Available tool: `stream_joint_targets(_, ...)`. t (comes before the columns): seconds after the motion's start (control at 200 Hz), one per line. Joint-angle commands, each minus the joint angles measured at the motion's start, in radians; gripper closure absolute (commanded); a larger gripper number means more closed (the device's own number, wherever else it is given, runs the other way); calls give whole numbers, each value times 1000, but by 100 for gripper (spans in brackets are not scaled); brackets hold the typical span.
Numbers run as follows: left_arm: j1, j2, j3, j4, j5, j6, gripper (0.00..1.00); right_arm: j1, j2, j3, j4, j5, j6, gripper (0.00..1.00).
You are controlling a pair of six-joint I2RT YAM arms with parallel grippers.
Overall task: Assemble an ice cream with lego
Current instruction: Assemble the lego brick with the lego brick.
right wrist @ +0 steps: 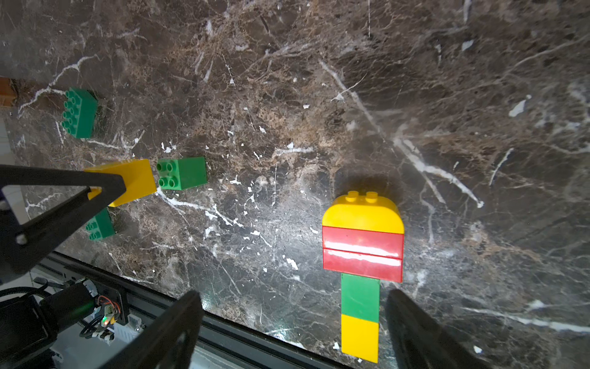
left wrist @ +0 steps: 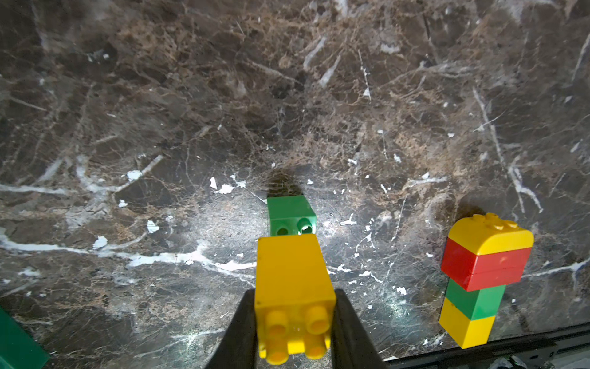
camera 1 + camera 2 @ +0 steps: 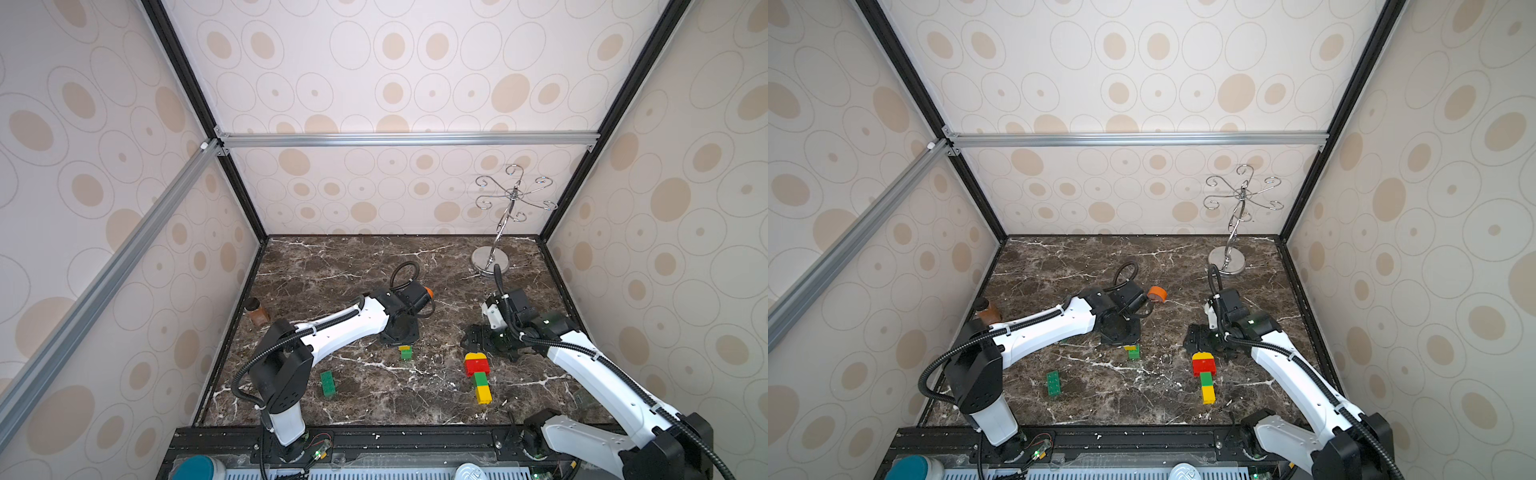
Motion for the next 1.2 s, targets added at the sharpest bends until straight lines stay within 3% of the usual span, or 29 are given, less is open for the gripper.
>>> stream_joint_targets(0.0, -12, 14, 51, -25, 1, 21, 88, -13, -15, -16, -17, -19, -18, 8)
stream_joint_targets(1.19, -21, 51, 31, -16, -14, 47, 90, -33, -36, -23, -26, -44, -24, 7)
